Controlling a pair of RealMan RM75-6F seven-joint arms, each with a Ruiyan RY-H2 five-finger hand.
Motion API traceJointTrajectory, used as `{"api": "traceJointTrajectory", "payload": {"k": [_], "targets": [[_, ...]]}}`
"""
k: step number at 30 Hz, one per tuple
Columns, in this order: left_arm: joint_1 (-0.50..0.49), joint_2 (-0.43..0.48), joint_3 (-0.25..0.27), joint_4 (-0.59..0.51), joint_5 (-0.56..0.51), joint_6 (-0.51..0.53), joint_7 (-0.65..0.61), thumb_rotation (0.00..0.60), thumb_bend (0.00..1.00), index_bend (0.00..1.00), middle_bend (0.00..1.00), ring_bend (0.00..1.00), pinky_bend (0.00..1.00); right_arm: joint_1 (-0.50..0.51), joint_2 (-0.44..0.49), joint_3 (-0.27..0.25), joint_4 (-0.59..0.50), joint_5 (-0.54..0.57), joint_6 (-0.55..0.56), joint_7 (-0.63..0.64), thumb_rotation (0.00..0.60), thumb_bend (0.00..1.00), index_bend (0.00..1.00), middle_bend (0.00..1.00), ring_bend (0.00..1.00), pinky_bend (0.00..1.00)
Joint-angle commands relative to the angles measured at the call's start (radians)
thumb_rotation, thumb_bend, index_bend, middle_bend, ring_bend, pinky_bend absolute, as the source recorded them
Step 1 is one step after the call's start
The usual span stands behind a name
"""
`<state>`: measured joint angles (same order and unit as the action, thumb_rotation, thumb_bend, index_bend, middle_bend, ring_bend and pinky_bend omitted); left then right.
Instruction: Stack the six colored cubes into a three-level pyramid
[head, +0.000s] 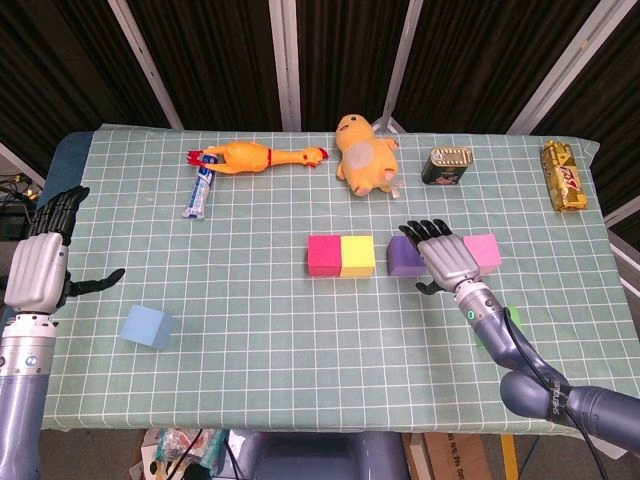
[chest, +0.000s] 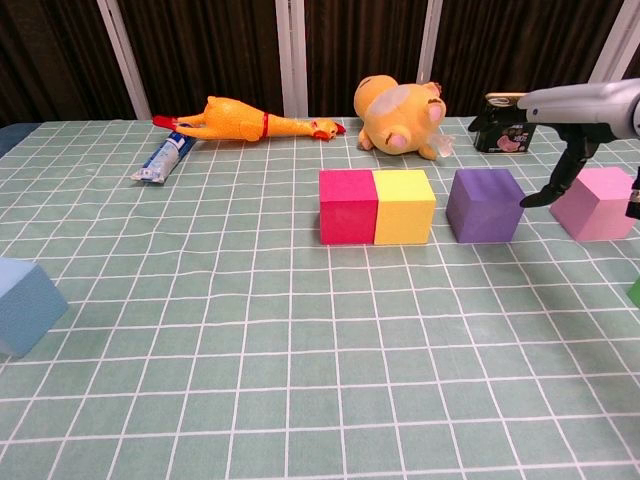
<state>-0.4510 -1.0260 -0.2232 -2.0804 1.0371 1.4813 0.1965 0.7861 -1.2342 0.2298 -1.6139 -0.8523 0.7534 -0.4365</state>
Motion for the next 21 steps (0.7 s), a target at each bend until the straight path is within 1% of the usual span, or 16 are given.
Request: {"api": "traceJointTrajectory", "payload": {"k": [1, 11, 19, 21], "targets": [[0.003, -0.002, -0.004, 0.002, 0.001, -0.004, 0.0, 0.6, 0.07, 0.0, 0.03, 0.0, 0.05, 0.022, -0.023, -0.019, 0.034, 0.025, -0.011, -0.008, 0.6, 0.26, 0.0, 0.13, 0.03, 0.0], [0.008, -0.021, -0.014, 0.011, 0.0, -0.019, 0.022, 0.6, 0.07, 0.0, 0.03, 0.0, 0.05, 0.072, -0.079, -0.052, 0.119, 0.103, -0.048, 0.003, 0.6, 0.26, 0.0, 0.13, 0.04, 0.0], [0.014, -0.032, -0.027, 0.023, -0.006, -0.023, 0.024, 0.6, 0.07, 0.0, 0.03, 0.0, 0.05, 0.096, -0.125, -0.057, 0.184, 0.131, -0.054, 0.031, 0.6, 0.26, 0.0, 0.17, 0.07, 0.0], [0.015, -0.033, -0.03, 0.025, -0.006, -0.025, 0.024, 0.6, 0.07, 0.0, 0.03, 0.0, 0.05, 0.102, -0.138, -0.057, 0.201, 0.136, -0.051, 0.035, 0.6, 0.26, 0.0, 0.19, 0.09, 0.0]]}}
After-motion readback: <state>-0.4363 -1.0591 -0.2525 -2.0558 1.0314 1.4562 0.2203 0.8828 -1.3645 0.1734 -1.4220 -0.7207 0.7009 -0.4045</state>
